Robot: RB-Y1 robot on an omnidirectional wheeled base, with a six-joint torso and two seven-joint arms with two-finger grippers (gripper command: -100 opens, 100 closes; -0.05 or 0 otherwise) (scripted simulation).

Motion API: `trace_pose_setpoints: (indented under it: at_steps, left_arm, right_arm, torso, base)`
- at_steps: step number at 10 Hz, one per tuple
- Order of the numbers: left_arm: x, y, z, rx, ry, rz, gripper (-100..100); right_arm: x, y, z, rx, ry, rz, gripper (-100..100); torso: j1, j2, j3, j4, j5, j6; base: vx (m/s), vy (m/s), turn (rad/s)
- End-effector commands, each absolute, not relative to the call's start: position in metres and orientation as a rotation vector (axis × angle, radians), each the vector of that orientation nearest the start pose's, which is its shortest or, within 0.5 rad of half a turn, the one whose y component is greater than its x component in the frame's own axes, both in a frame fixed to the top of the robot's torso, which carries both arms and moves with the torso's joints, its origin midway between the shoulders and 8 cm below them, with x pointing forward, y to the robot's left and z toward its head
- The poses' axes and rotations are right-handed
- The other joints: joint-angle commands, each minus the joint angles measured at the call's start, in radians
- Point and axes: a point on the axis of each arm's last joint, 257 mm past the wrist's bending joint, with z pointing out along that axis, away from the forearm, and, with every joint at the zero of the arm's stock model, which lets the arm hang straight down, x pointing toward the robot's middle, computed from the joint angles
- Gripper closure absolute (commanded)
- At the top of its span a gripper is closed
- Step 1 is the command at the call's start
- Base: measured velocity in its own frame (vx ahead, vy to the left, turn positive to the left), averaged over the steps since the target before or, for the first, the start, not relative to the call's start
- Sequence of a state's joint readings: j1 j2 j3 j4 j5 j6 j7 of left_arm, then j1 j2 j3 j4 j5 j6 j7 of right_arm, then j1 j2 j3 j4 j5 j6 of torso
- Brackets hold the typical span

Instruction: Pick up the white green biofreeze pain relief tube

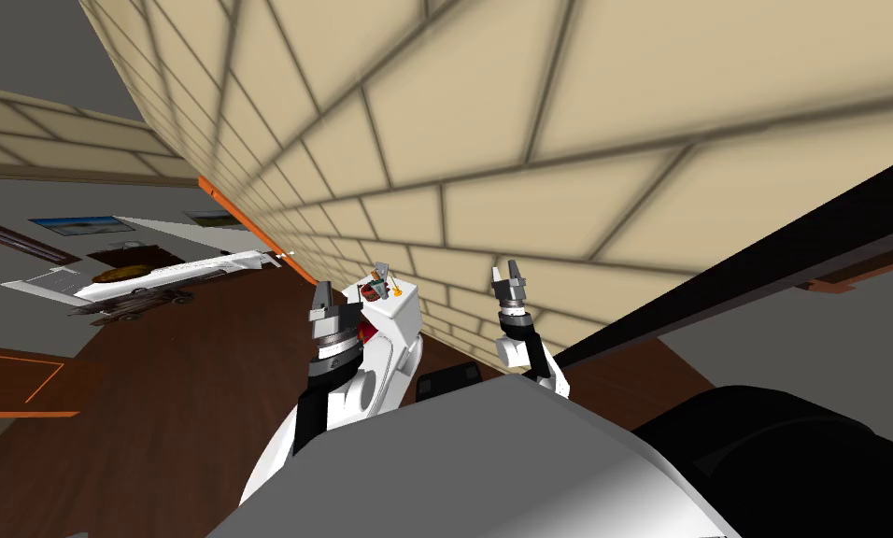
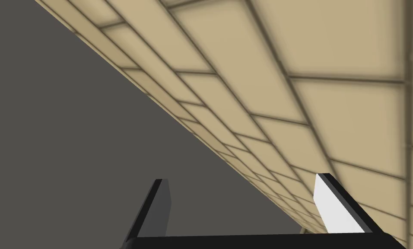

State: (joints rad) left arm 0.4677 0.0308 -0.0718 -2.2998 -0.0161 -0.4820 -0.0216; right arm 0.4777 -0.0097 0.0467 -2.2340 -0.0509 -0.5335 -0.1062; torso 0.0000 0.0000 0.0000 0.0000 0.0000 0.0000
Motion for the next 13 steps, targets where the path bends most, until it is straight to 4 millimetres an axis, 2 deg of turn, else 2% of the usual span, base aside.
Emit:
trace_pose_setpoints:
  at_steps: [1, 5, 9, 13]
  left_arm:
    - [0.347, 0.243, 0.038, -0.568, 0.673, -1.354, -100]
    - [0.343, 0.238, 0.033, -0.49, 0.766, -1.322, -100]
    - [0.337, 0.233, 0.028, -0.391, 0.876, -1.282, -100]
    - [0.333, 0.229, 0.026, -0.333, 0.936, -1.26, -100]
  right_arm:
    - [0.35, -0.268, 0.017, 0.724, 0.554, 1.488, 0]
    - [0.35, -0.268, 0.017, 0.724, 0.554, 1.488, 0]
    - [0.35, -0.268, 0.017, 0.724, 0.554, 1.488, 0]
    - [0.35, -0.268, 0.017, 0.724, 0.554, 1.488, 0]
  torso:
    - [0.0, 0.0, 0.0, 0.0, 0.0, 0.0]
    - [0.008, 0.0, 0.0, 0.0, 0.002, 0.0]
    - [0.012, -0.001, -0.001, 0.0, 0.003, 0.0]
    - [0.0, 0.001, 0.0, 0.0, 0.0, 0.0]
  base:
    - [0.025, 0.042, -0.031]
    - [0.017, 0.117, -0.032]
    - [0.018, 0.168, -0.037]
    - [-0.019, 0.033, -0.067]
